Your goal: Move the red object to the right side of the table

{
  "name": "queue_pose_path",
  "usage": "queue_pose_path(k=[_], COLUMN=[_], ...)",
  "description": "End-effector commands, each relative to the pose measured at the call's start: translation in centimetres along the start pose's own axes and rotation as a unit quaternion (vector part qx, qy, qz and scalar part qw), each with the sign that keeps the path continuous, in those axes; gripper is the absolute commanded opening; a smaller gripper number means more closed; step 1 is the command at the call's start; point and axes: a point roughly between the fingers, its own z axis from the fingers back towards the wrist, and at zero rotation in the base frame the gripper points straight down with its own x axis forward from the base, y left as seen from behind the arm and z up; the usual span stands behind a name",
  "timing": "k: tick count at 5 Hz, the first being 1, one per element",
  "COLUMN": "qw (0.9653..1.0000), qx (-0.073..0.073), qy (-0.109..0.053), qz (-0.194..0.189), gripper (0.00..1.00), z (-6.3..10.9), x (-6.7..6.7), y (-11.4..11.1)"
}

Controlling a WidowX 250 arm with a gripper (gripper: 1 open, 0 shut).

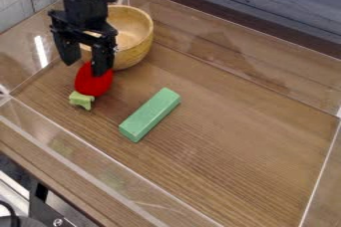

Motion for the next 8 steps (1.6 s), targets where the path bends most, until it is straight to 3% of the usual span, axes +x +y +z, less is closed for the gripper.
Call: queue_pose_path(k=[1, 6, 8], qw=[0.9996, 0.9986, 0.9988], qx=[0.014, 0.035, 0.035], qy=[-0.023, -0.021, -0.006], qz=[0.001, 0.034, 0.035], gripper=[1.00, 1.00, 1.00], z=[1.6, 1.0, -1.0], x=[1.0, 1.8, 2.0], y=[0.2, 1.0, 1.1])
